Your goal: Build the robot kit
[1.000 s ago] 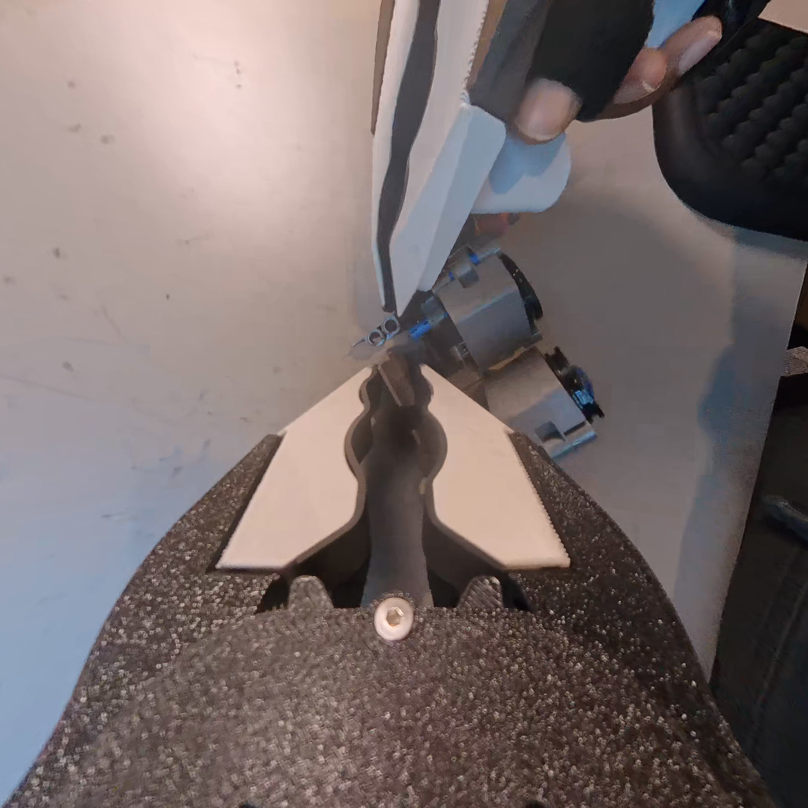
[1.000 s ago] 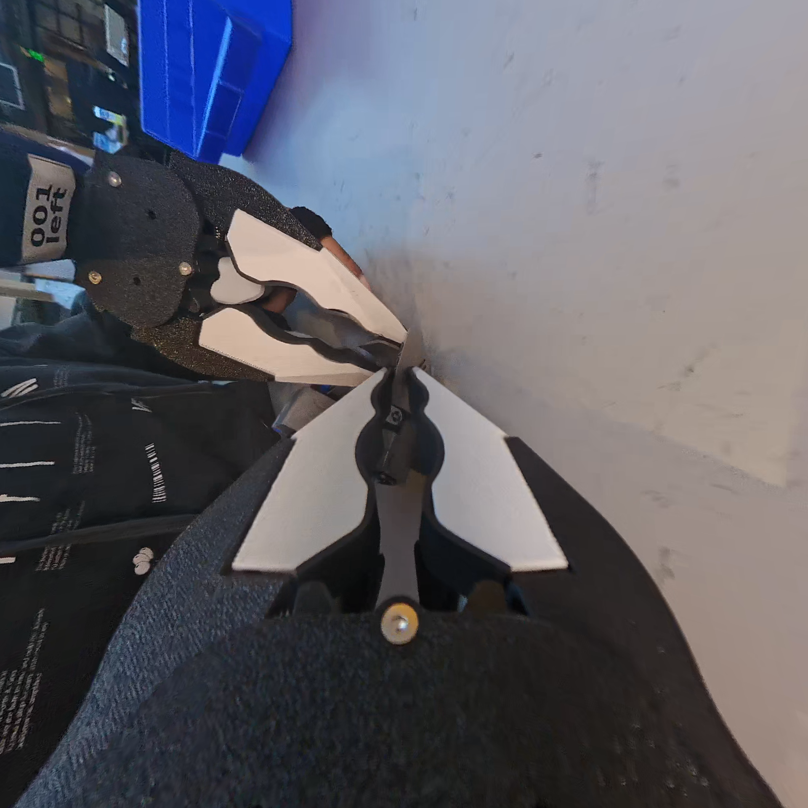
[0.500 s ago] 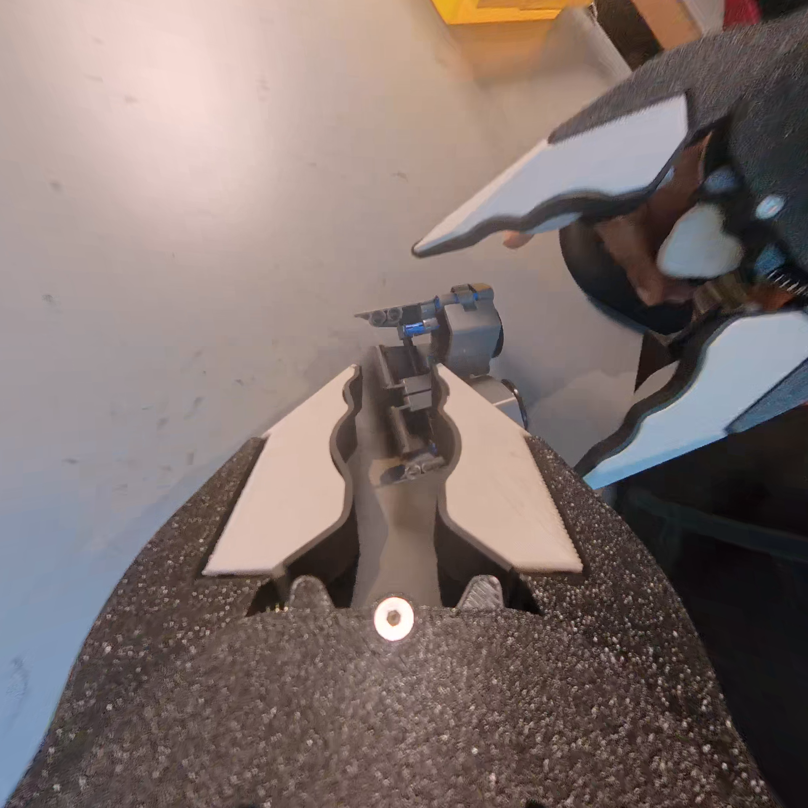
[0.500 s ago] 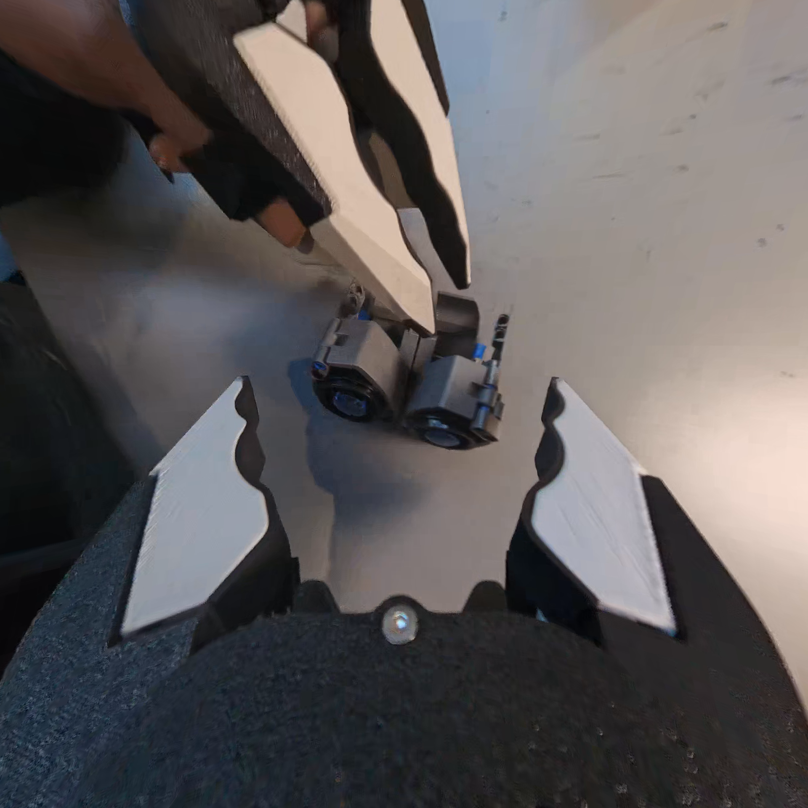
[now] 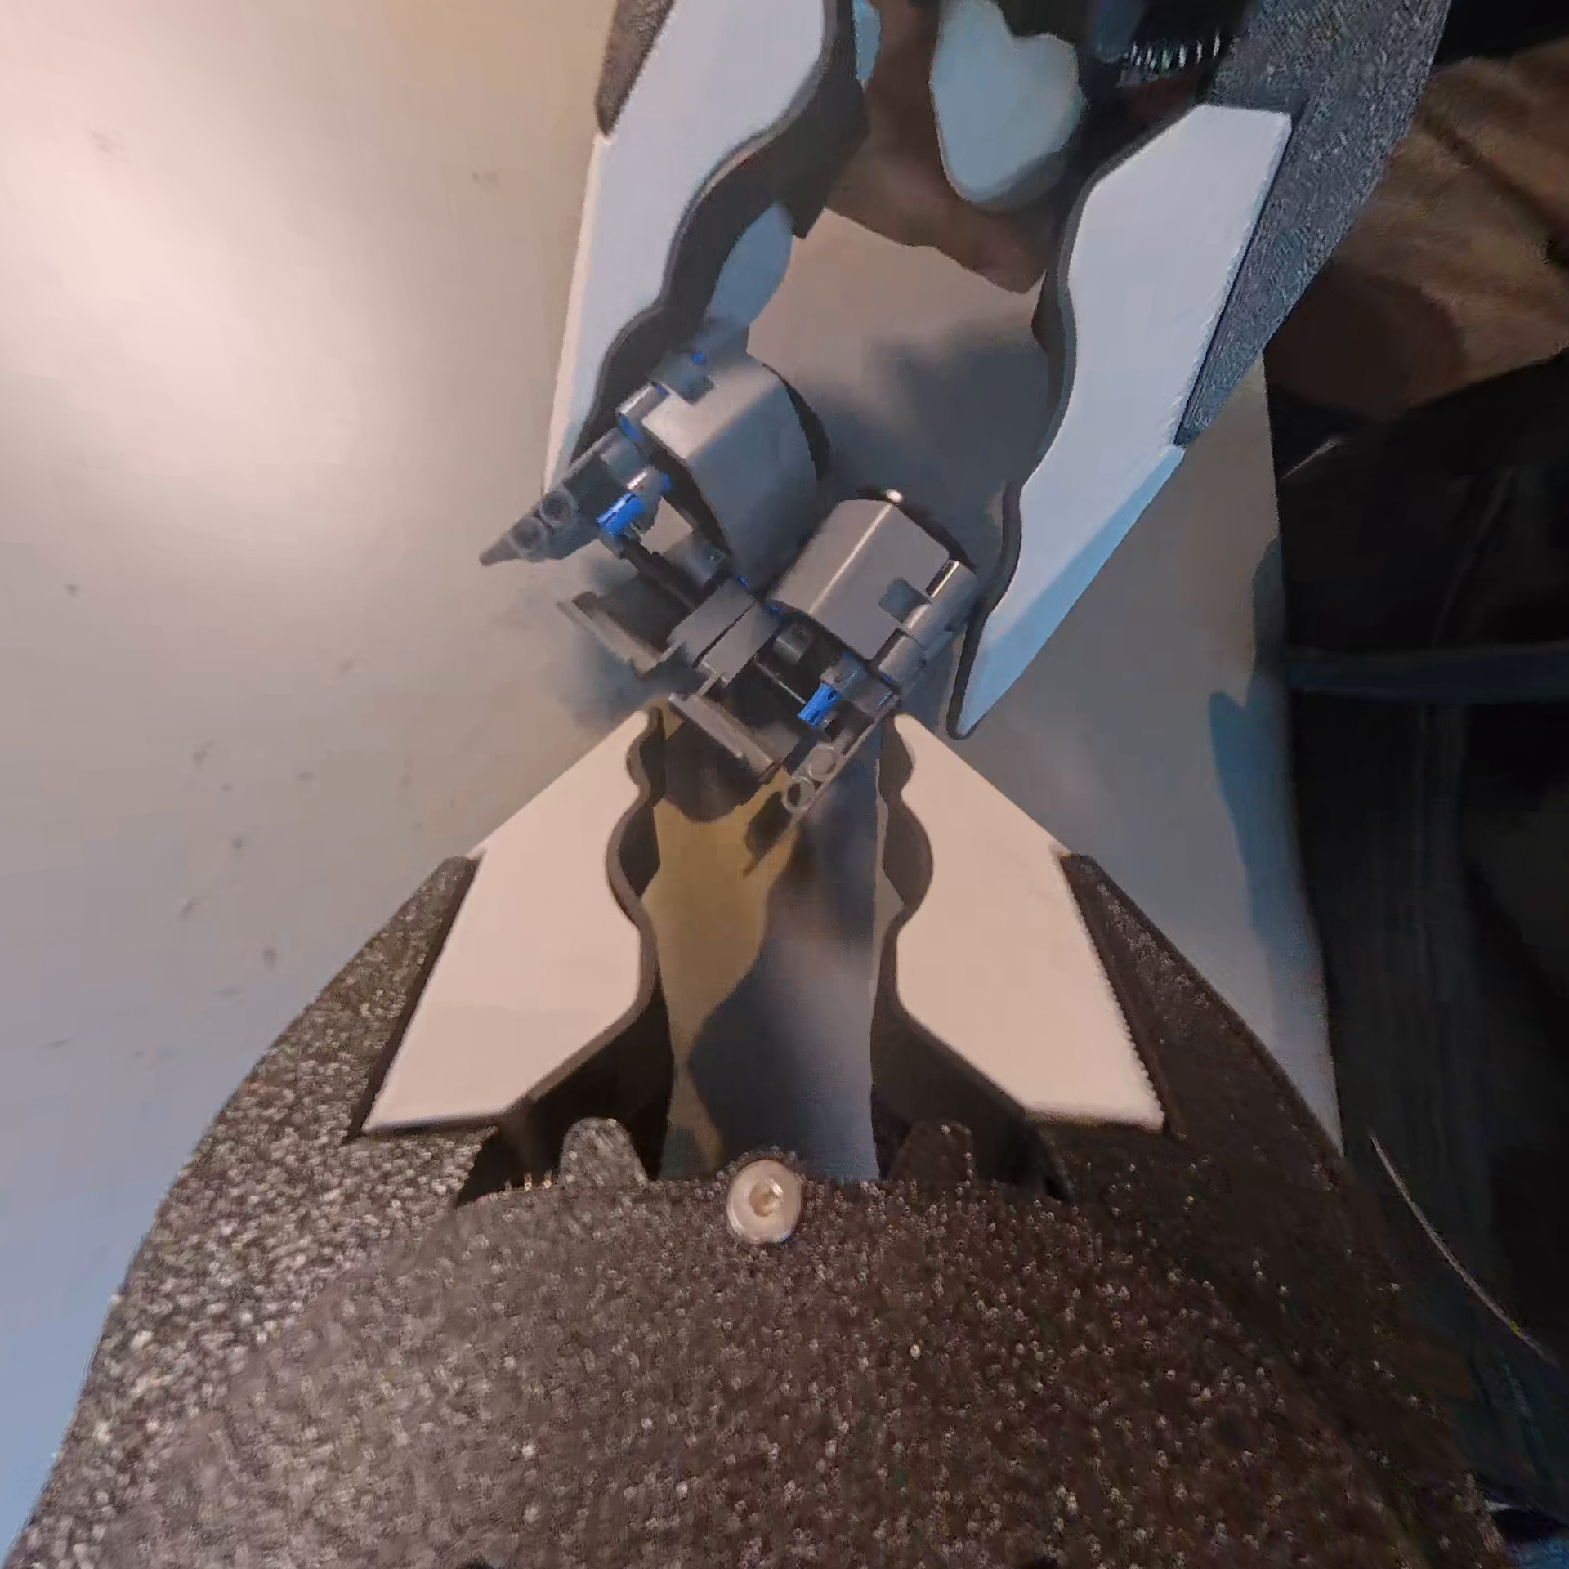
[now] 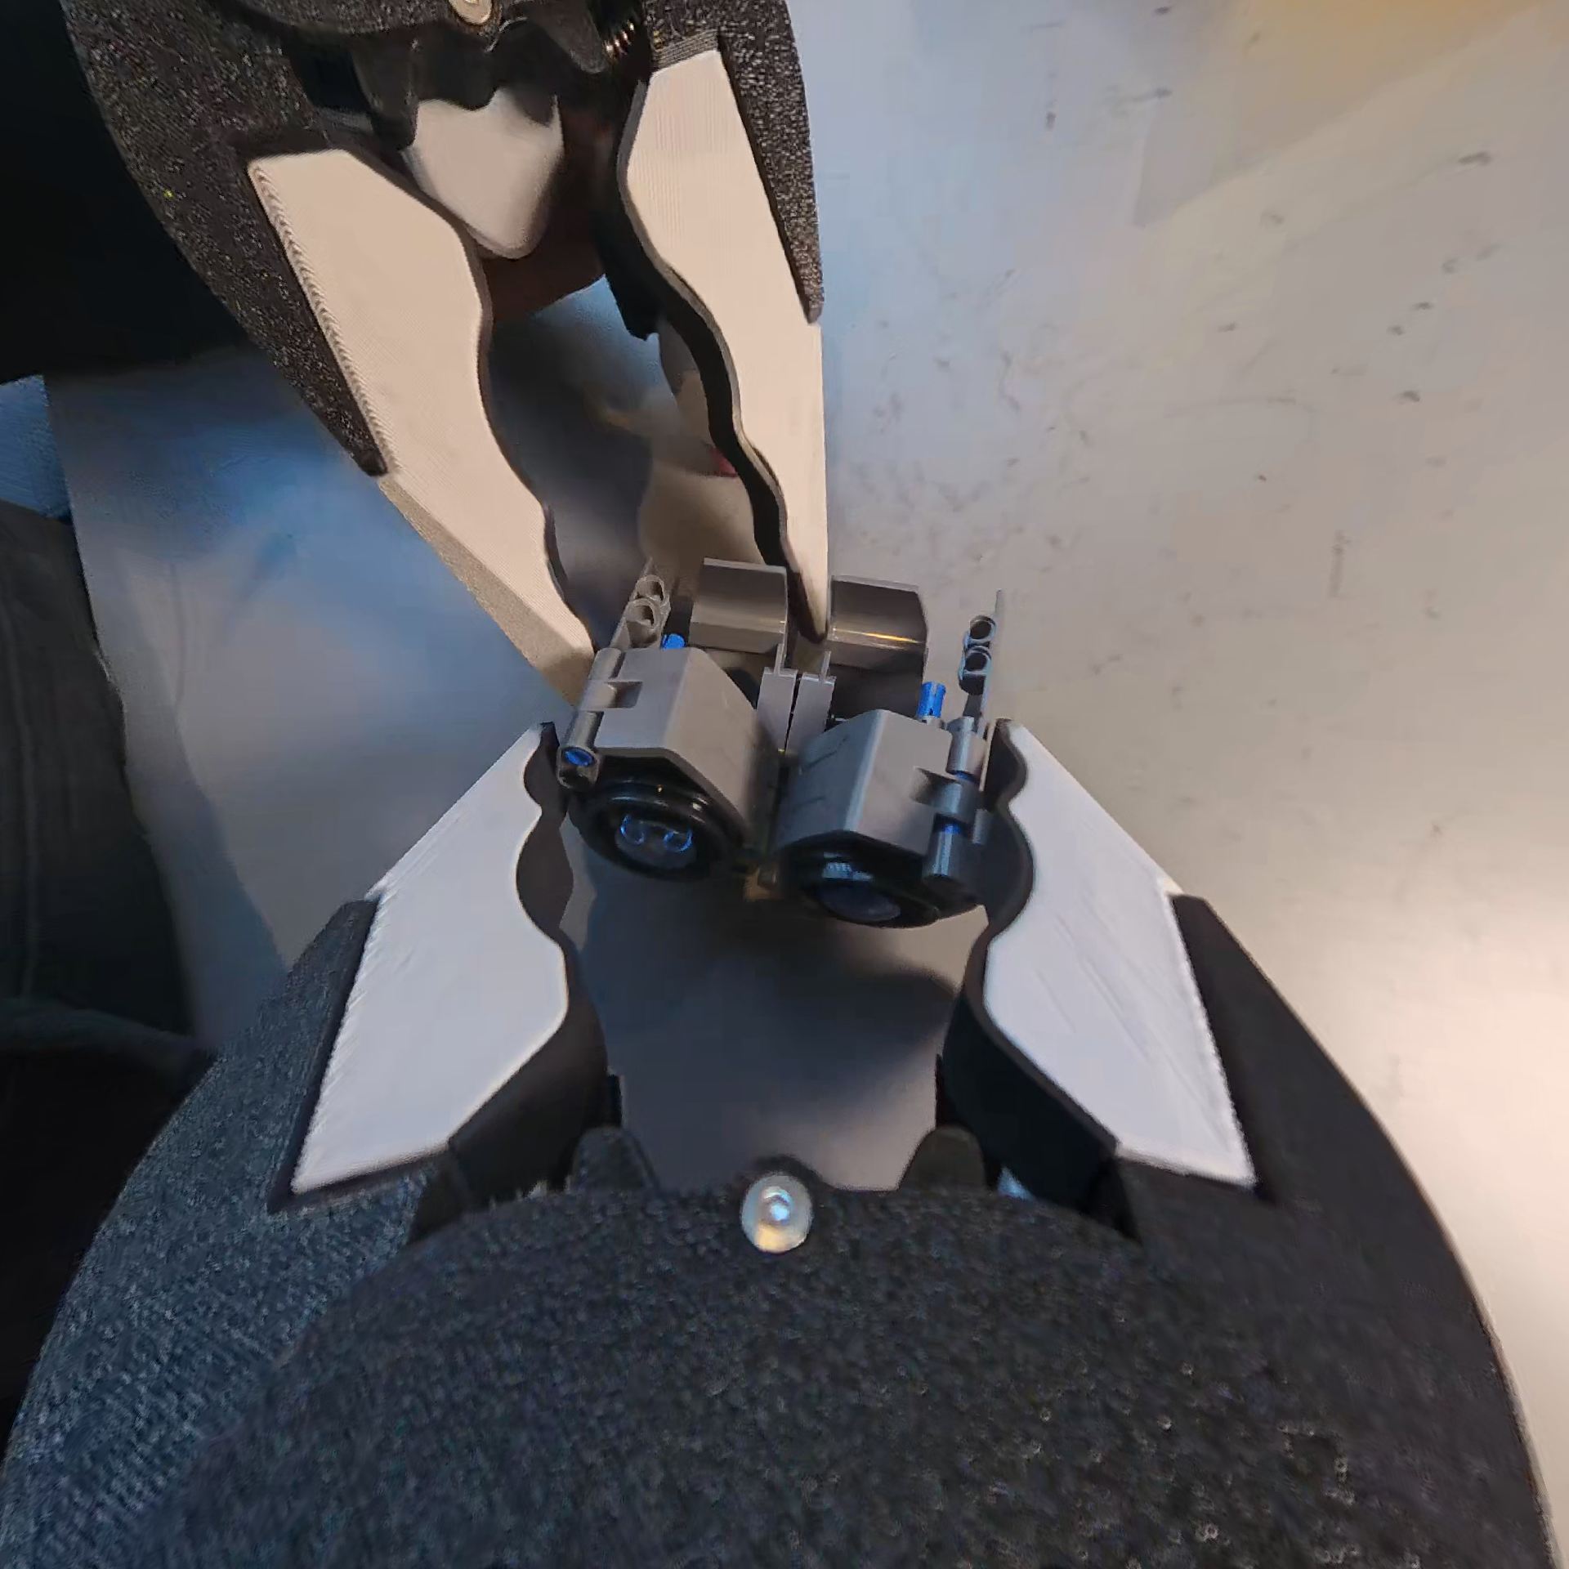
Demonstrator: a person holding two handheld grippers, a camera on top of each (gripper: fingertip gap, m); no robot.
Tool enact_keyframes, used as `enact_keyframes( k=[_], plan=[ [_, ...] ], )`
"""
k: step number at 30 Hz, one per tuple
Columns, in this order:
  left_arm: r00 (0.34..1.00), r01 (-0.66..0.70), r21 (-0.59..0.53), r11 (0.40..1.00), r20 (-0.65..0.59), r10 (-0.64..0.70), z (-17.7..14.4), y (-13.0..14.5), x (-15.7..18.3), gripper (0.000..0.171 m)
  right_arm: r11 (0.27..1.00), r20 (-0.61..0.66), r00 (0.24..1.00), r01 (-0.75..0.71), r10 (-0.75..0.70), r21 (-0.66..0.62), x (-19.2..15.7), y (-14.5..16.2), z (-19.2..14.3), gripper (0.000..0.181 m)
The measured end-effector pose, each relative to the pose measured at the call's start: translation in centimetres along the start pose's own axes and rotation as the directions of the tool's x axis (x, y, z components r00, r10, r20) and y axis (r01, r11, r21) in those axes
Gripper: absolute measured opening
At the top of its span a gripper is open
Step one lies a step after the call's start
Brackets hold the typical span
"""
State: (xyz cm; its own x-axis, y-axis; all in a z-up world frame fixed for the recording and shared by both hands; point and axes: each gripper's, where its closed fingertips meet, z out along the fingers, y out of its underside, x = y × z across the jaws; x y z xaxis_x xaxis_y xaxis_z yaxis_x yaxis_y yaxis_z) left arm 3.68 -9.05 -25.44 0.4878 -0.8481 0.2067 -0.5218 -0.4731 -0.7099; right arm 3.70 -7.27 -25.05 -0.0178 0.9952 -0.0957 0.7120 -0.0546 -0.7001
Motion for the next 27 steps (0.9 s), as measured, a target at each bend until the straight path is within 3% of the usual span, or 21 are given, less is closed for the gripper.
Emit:
enact_keyframes(
  k=[12,23,27],
  plan=[
    [0.999,-0.036,0.027,0.999,0.009,0.036,0.5,-0.2,0.4,0.045,0.997,0.102,0.992,-0.075,0.077,-0.017,-0.6,0.0,-0.3,0.091],
    [0.999,-0.046,0.036,0.998,0.020,0.046,0.0,0.1,0.6,0.049,1.000,0.052,0.999,-0.009,0.010,-0.017,-0.9,0.0,-1.0,0.107],
    [0.999,-0.003,0.074,0.997,-0.052,0.007,-1.3,0.0,1.1,0.051,0.997,-0.030,1.000,0.011,-0.009,0.076,-0.4,-2.1,-3.3,0.088]
  ],
)
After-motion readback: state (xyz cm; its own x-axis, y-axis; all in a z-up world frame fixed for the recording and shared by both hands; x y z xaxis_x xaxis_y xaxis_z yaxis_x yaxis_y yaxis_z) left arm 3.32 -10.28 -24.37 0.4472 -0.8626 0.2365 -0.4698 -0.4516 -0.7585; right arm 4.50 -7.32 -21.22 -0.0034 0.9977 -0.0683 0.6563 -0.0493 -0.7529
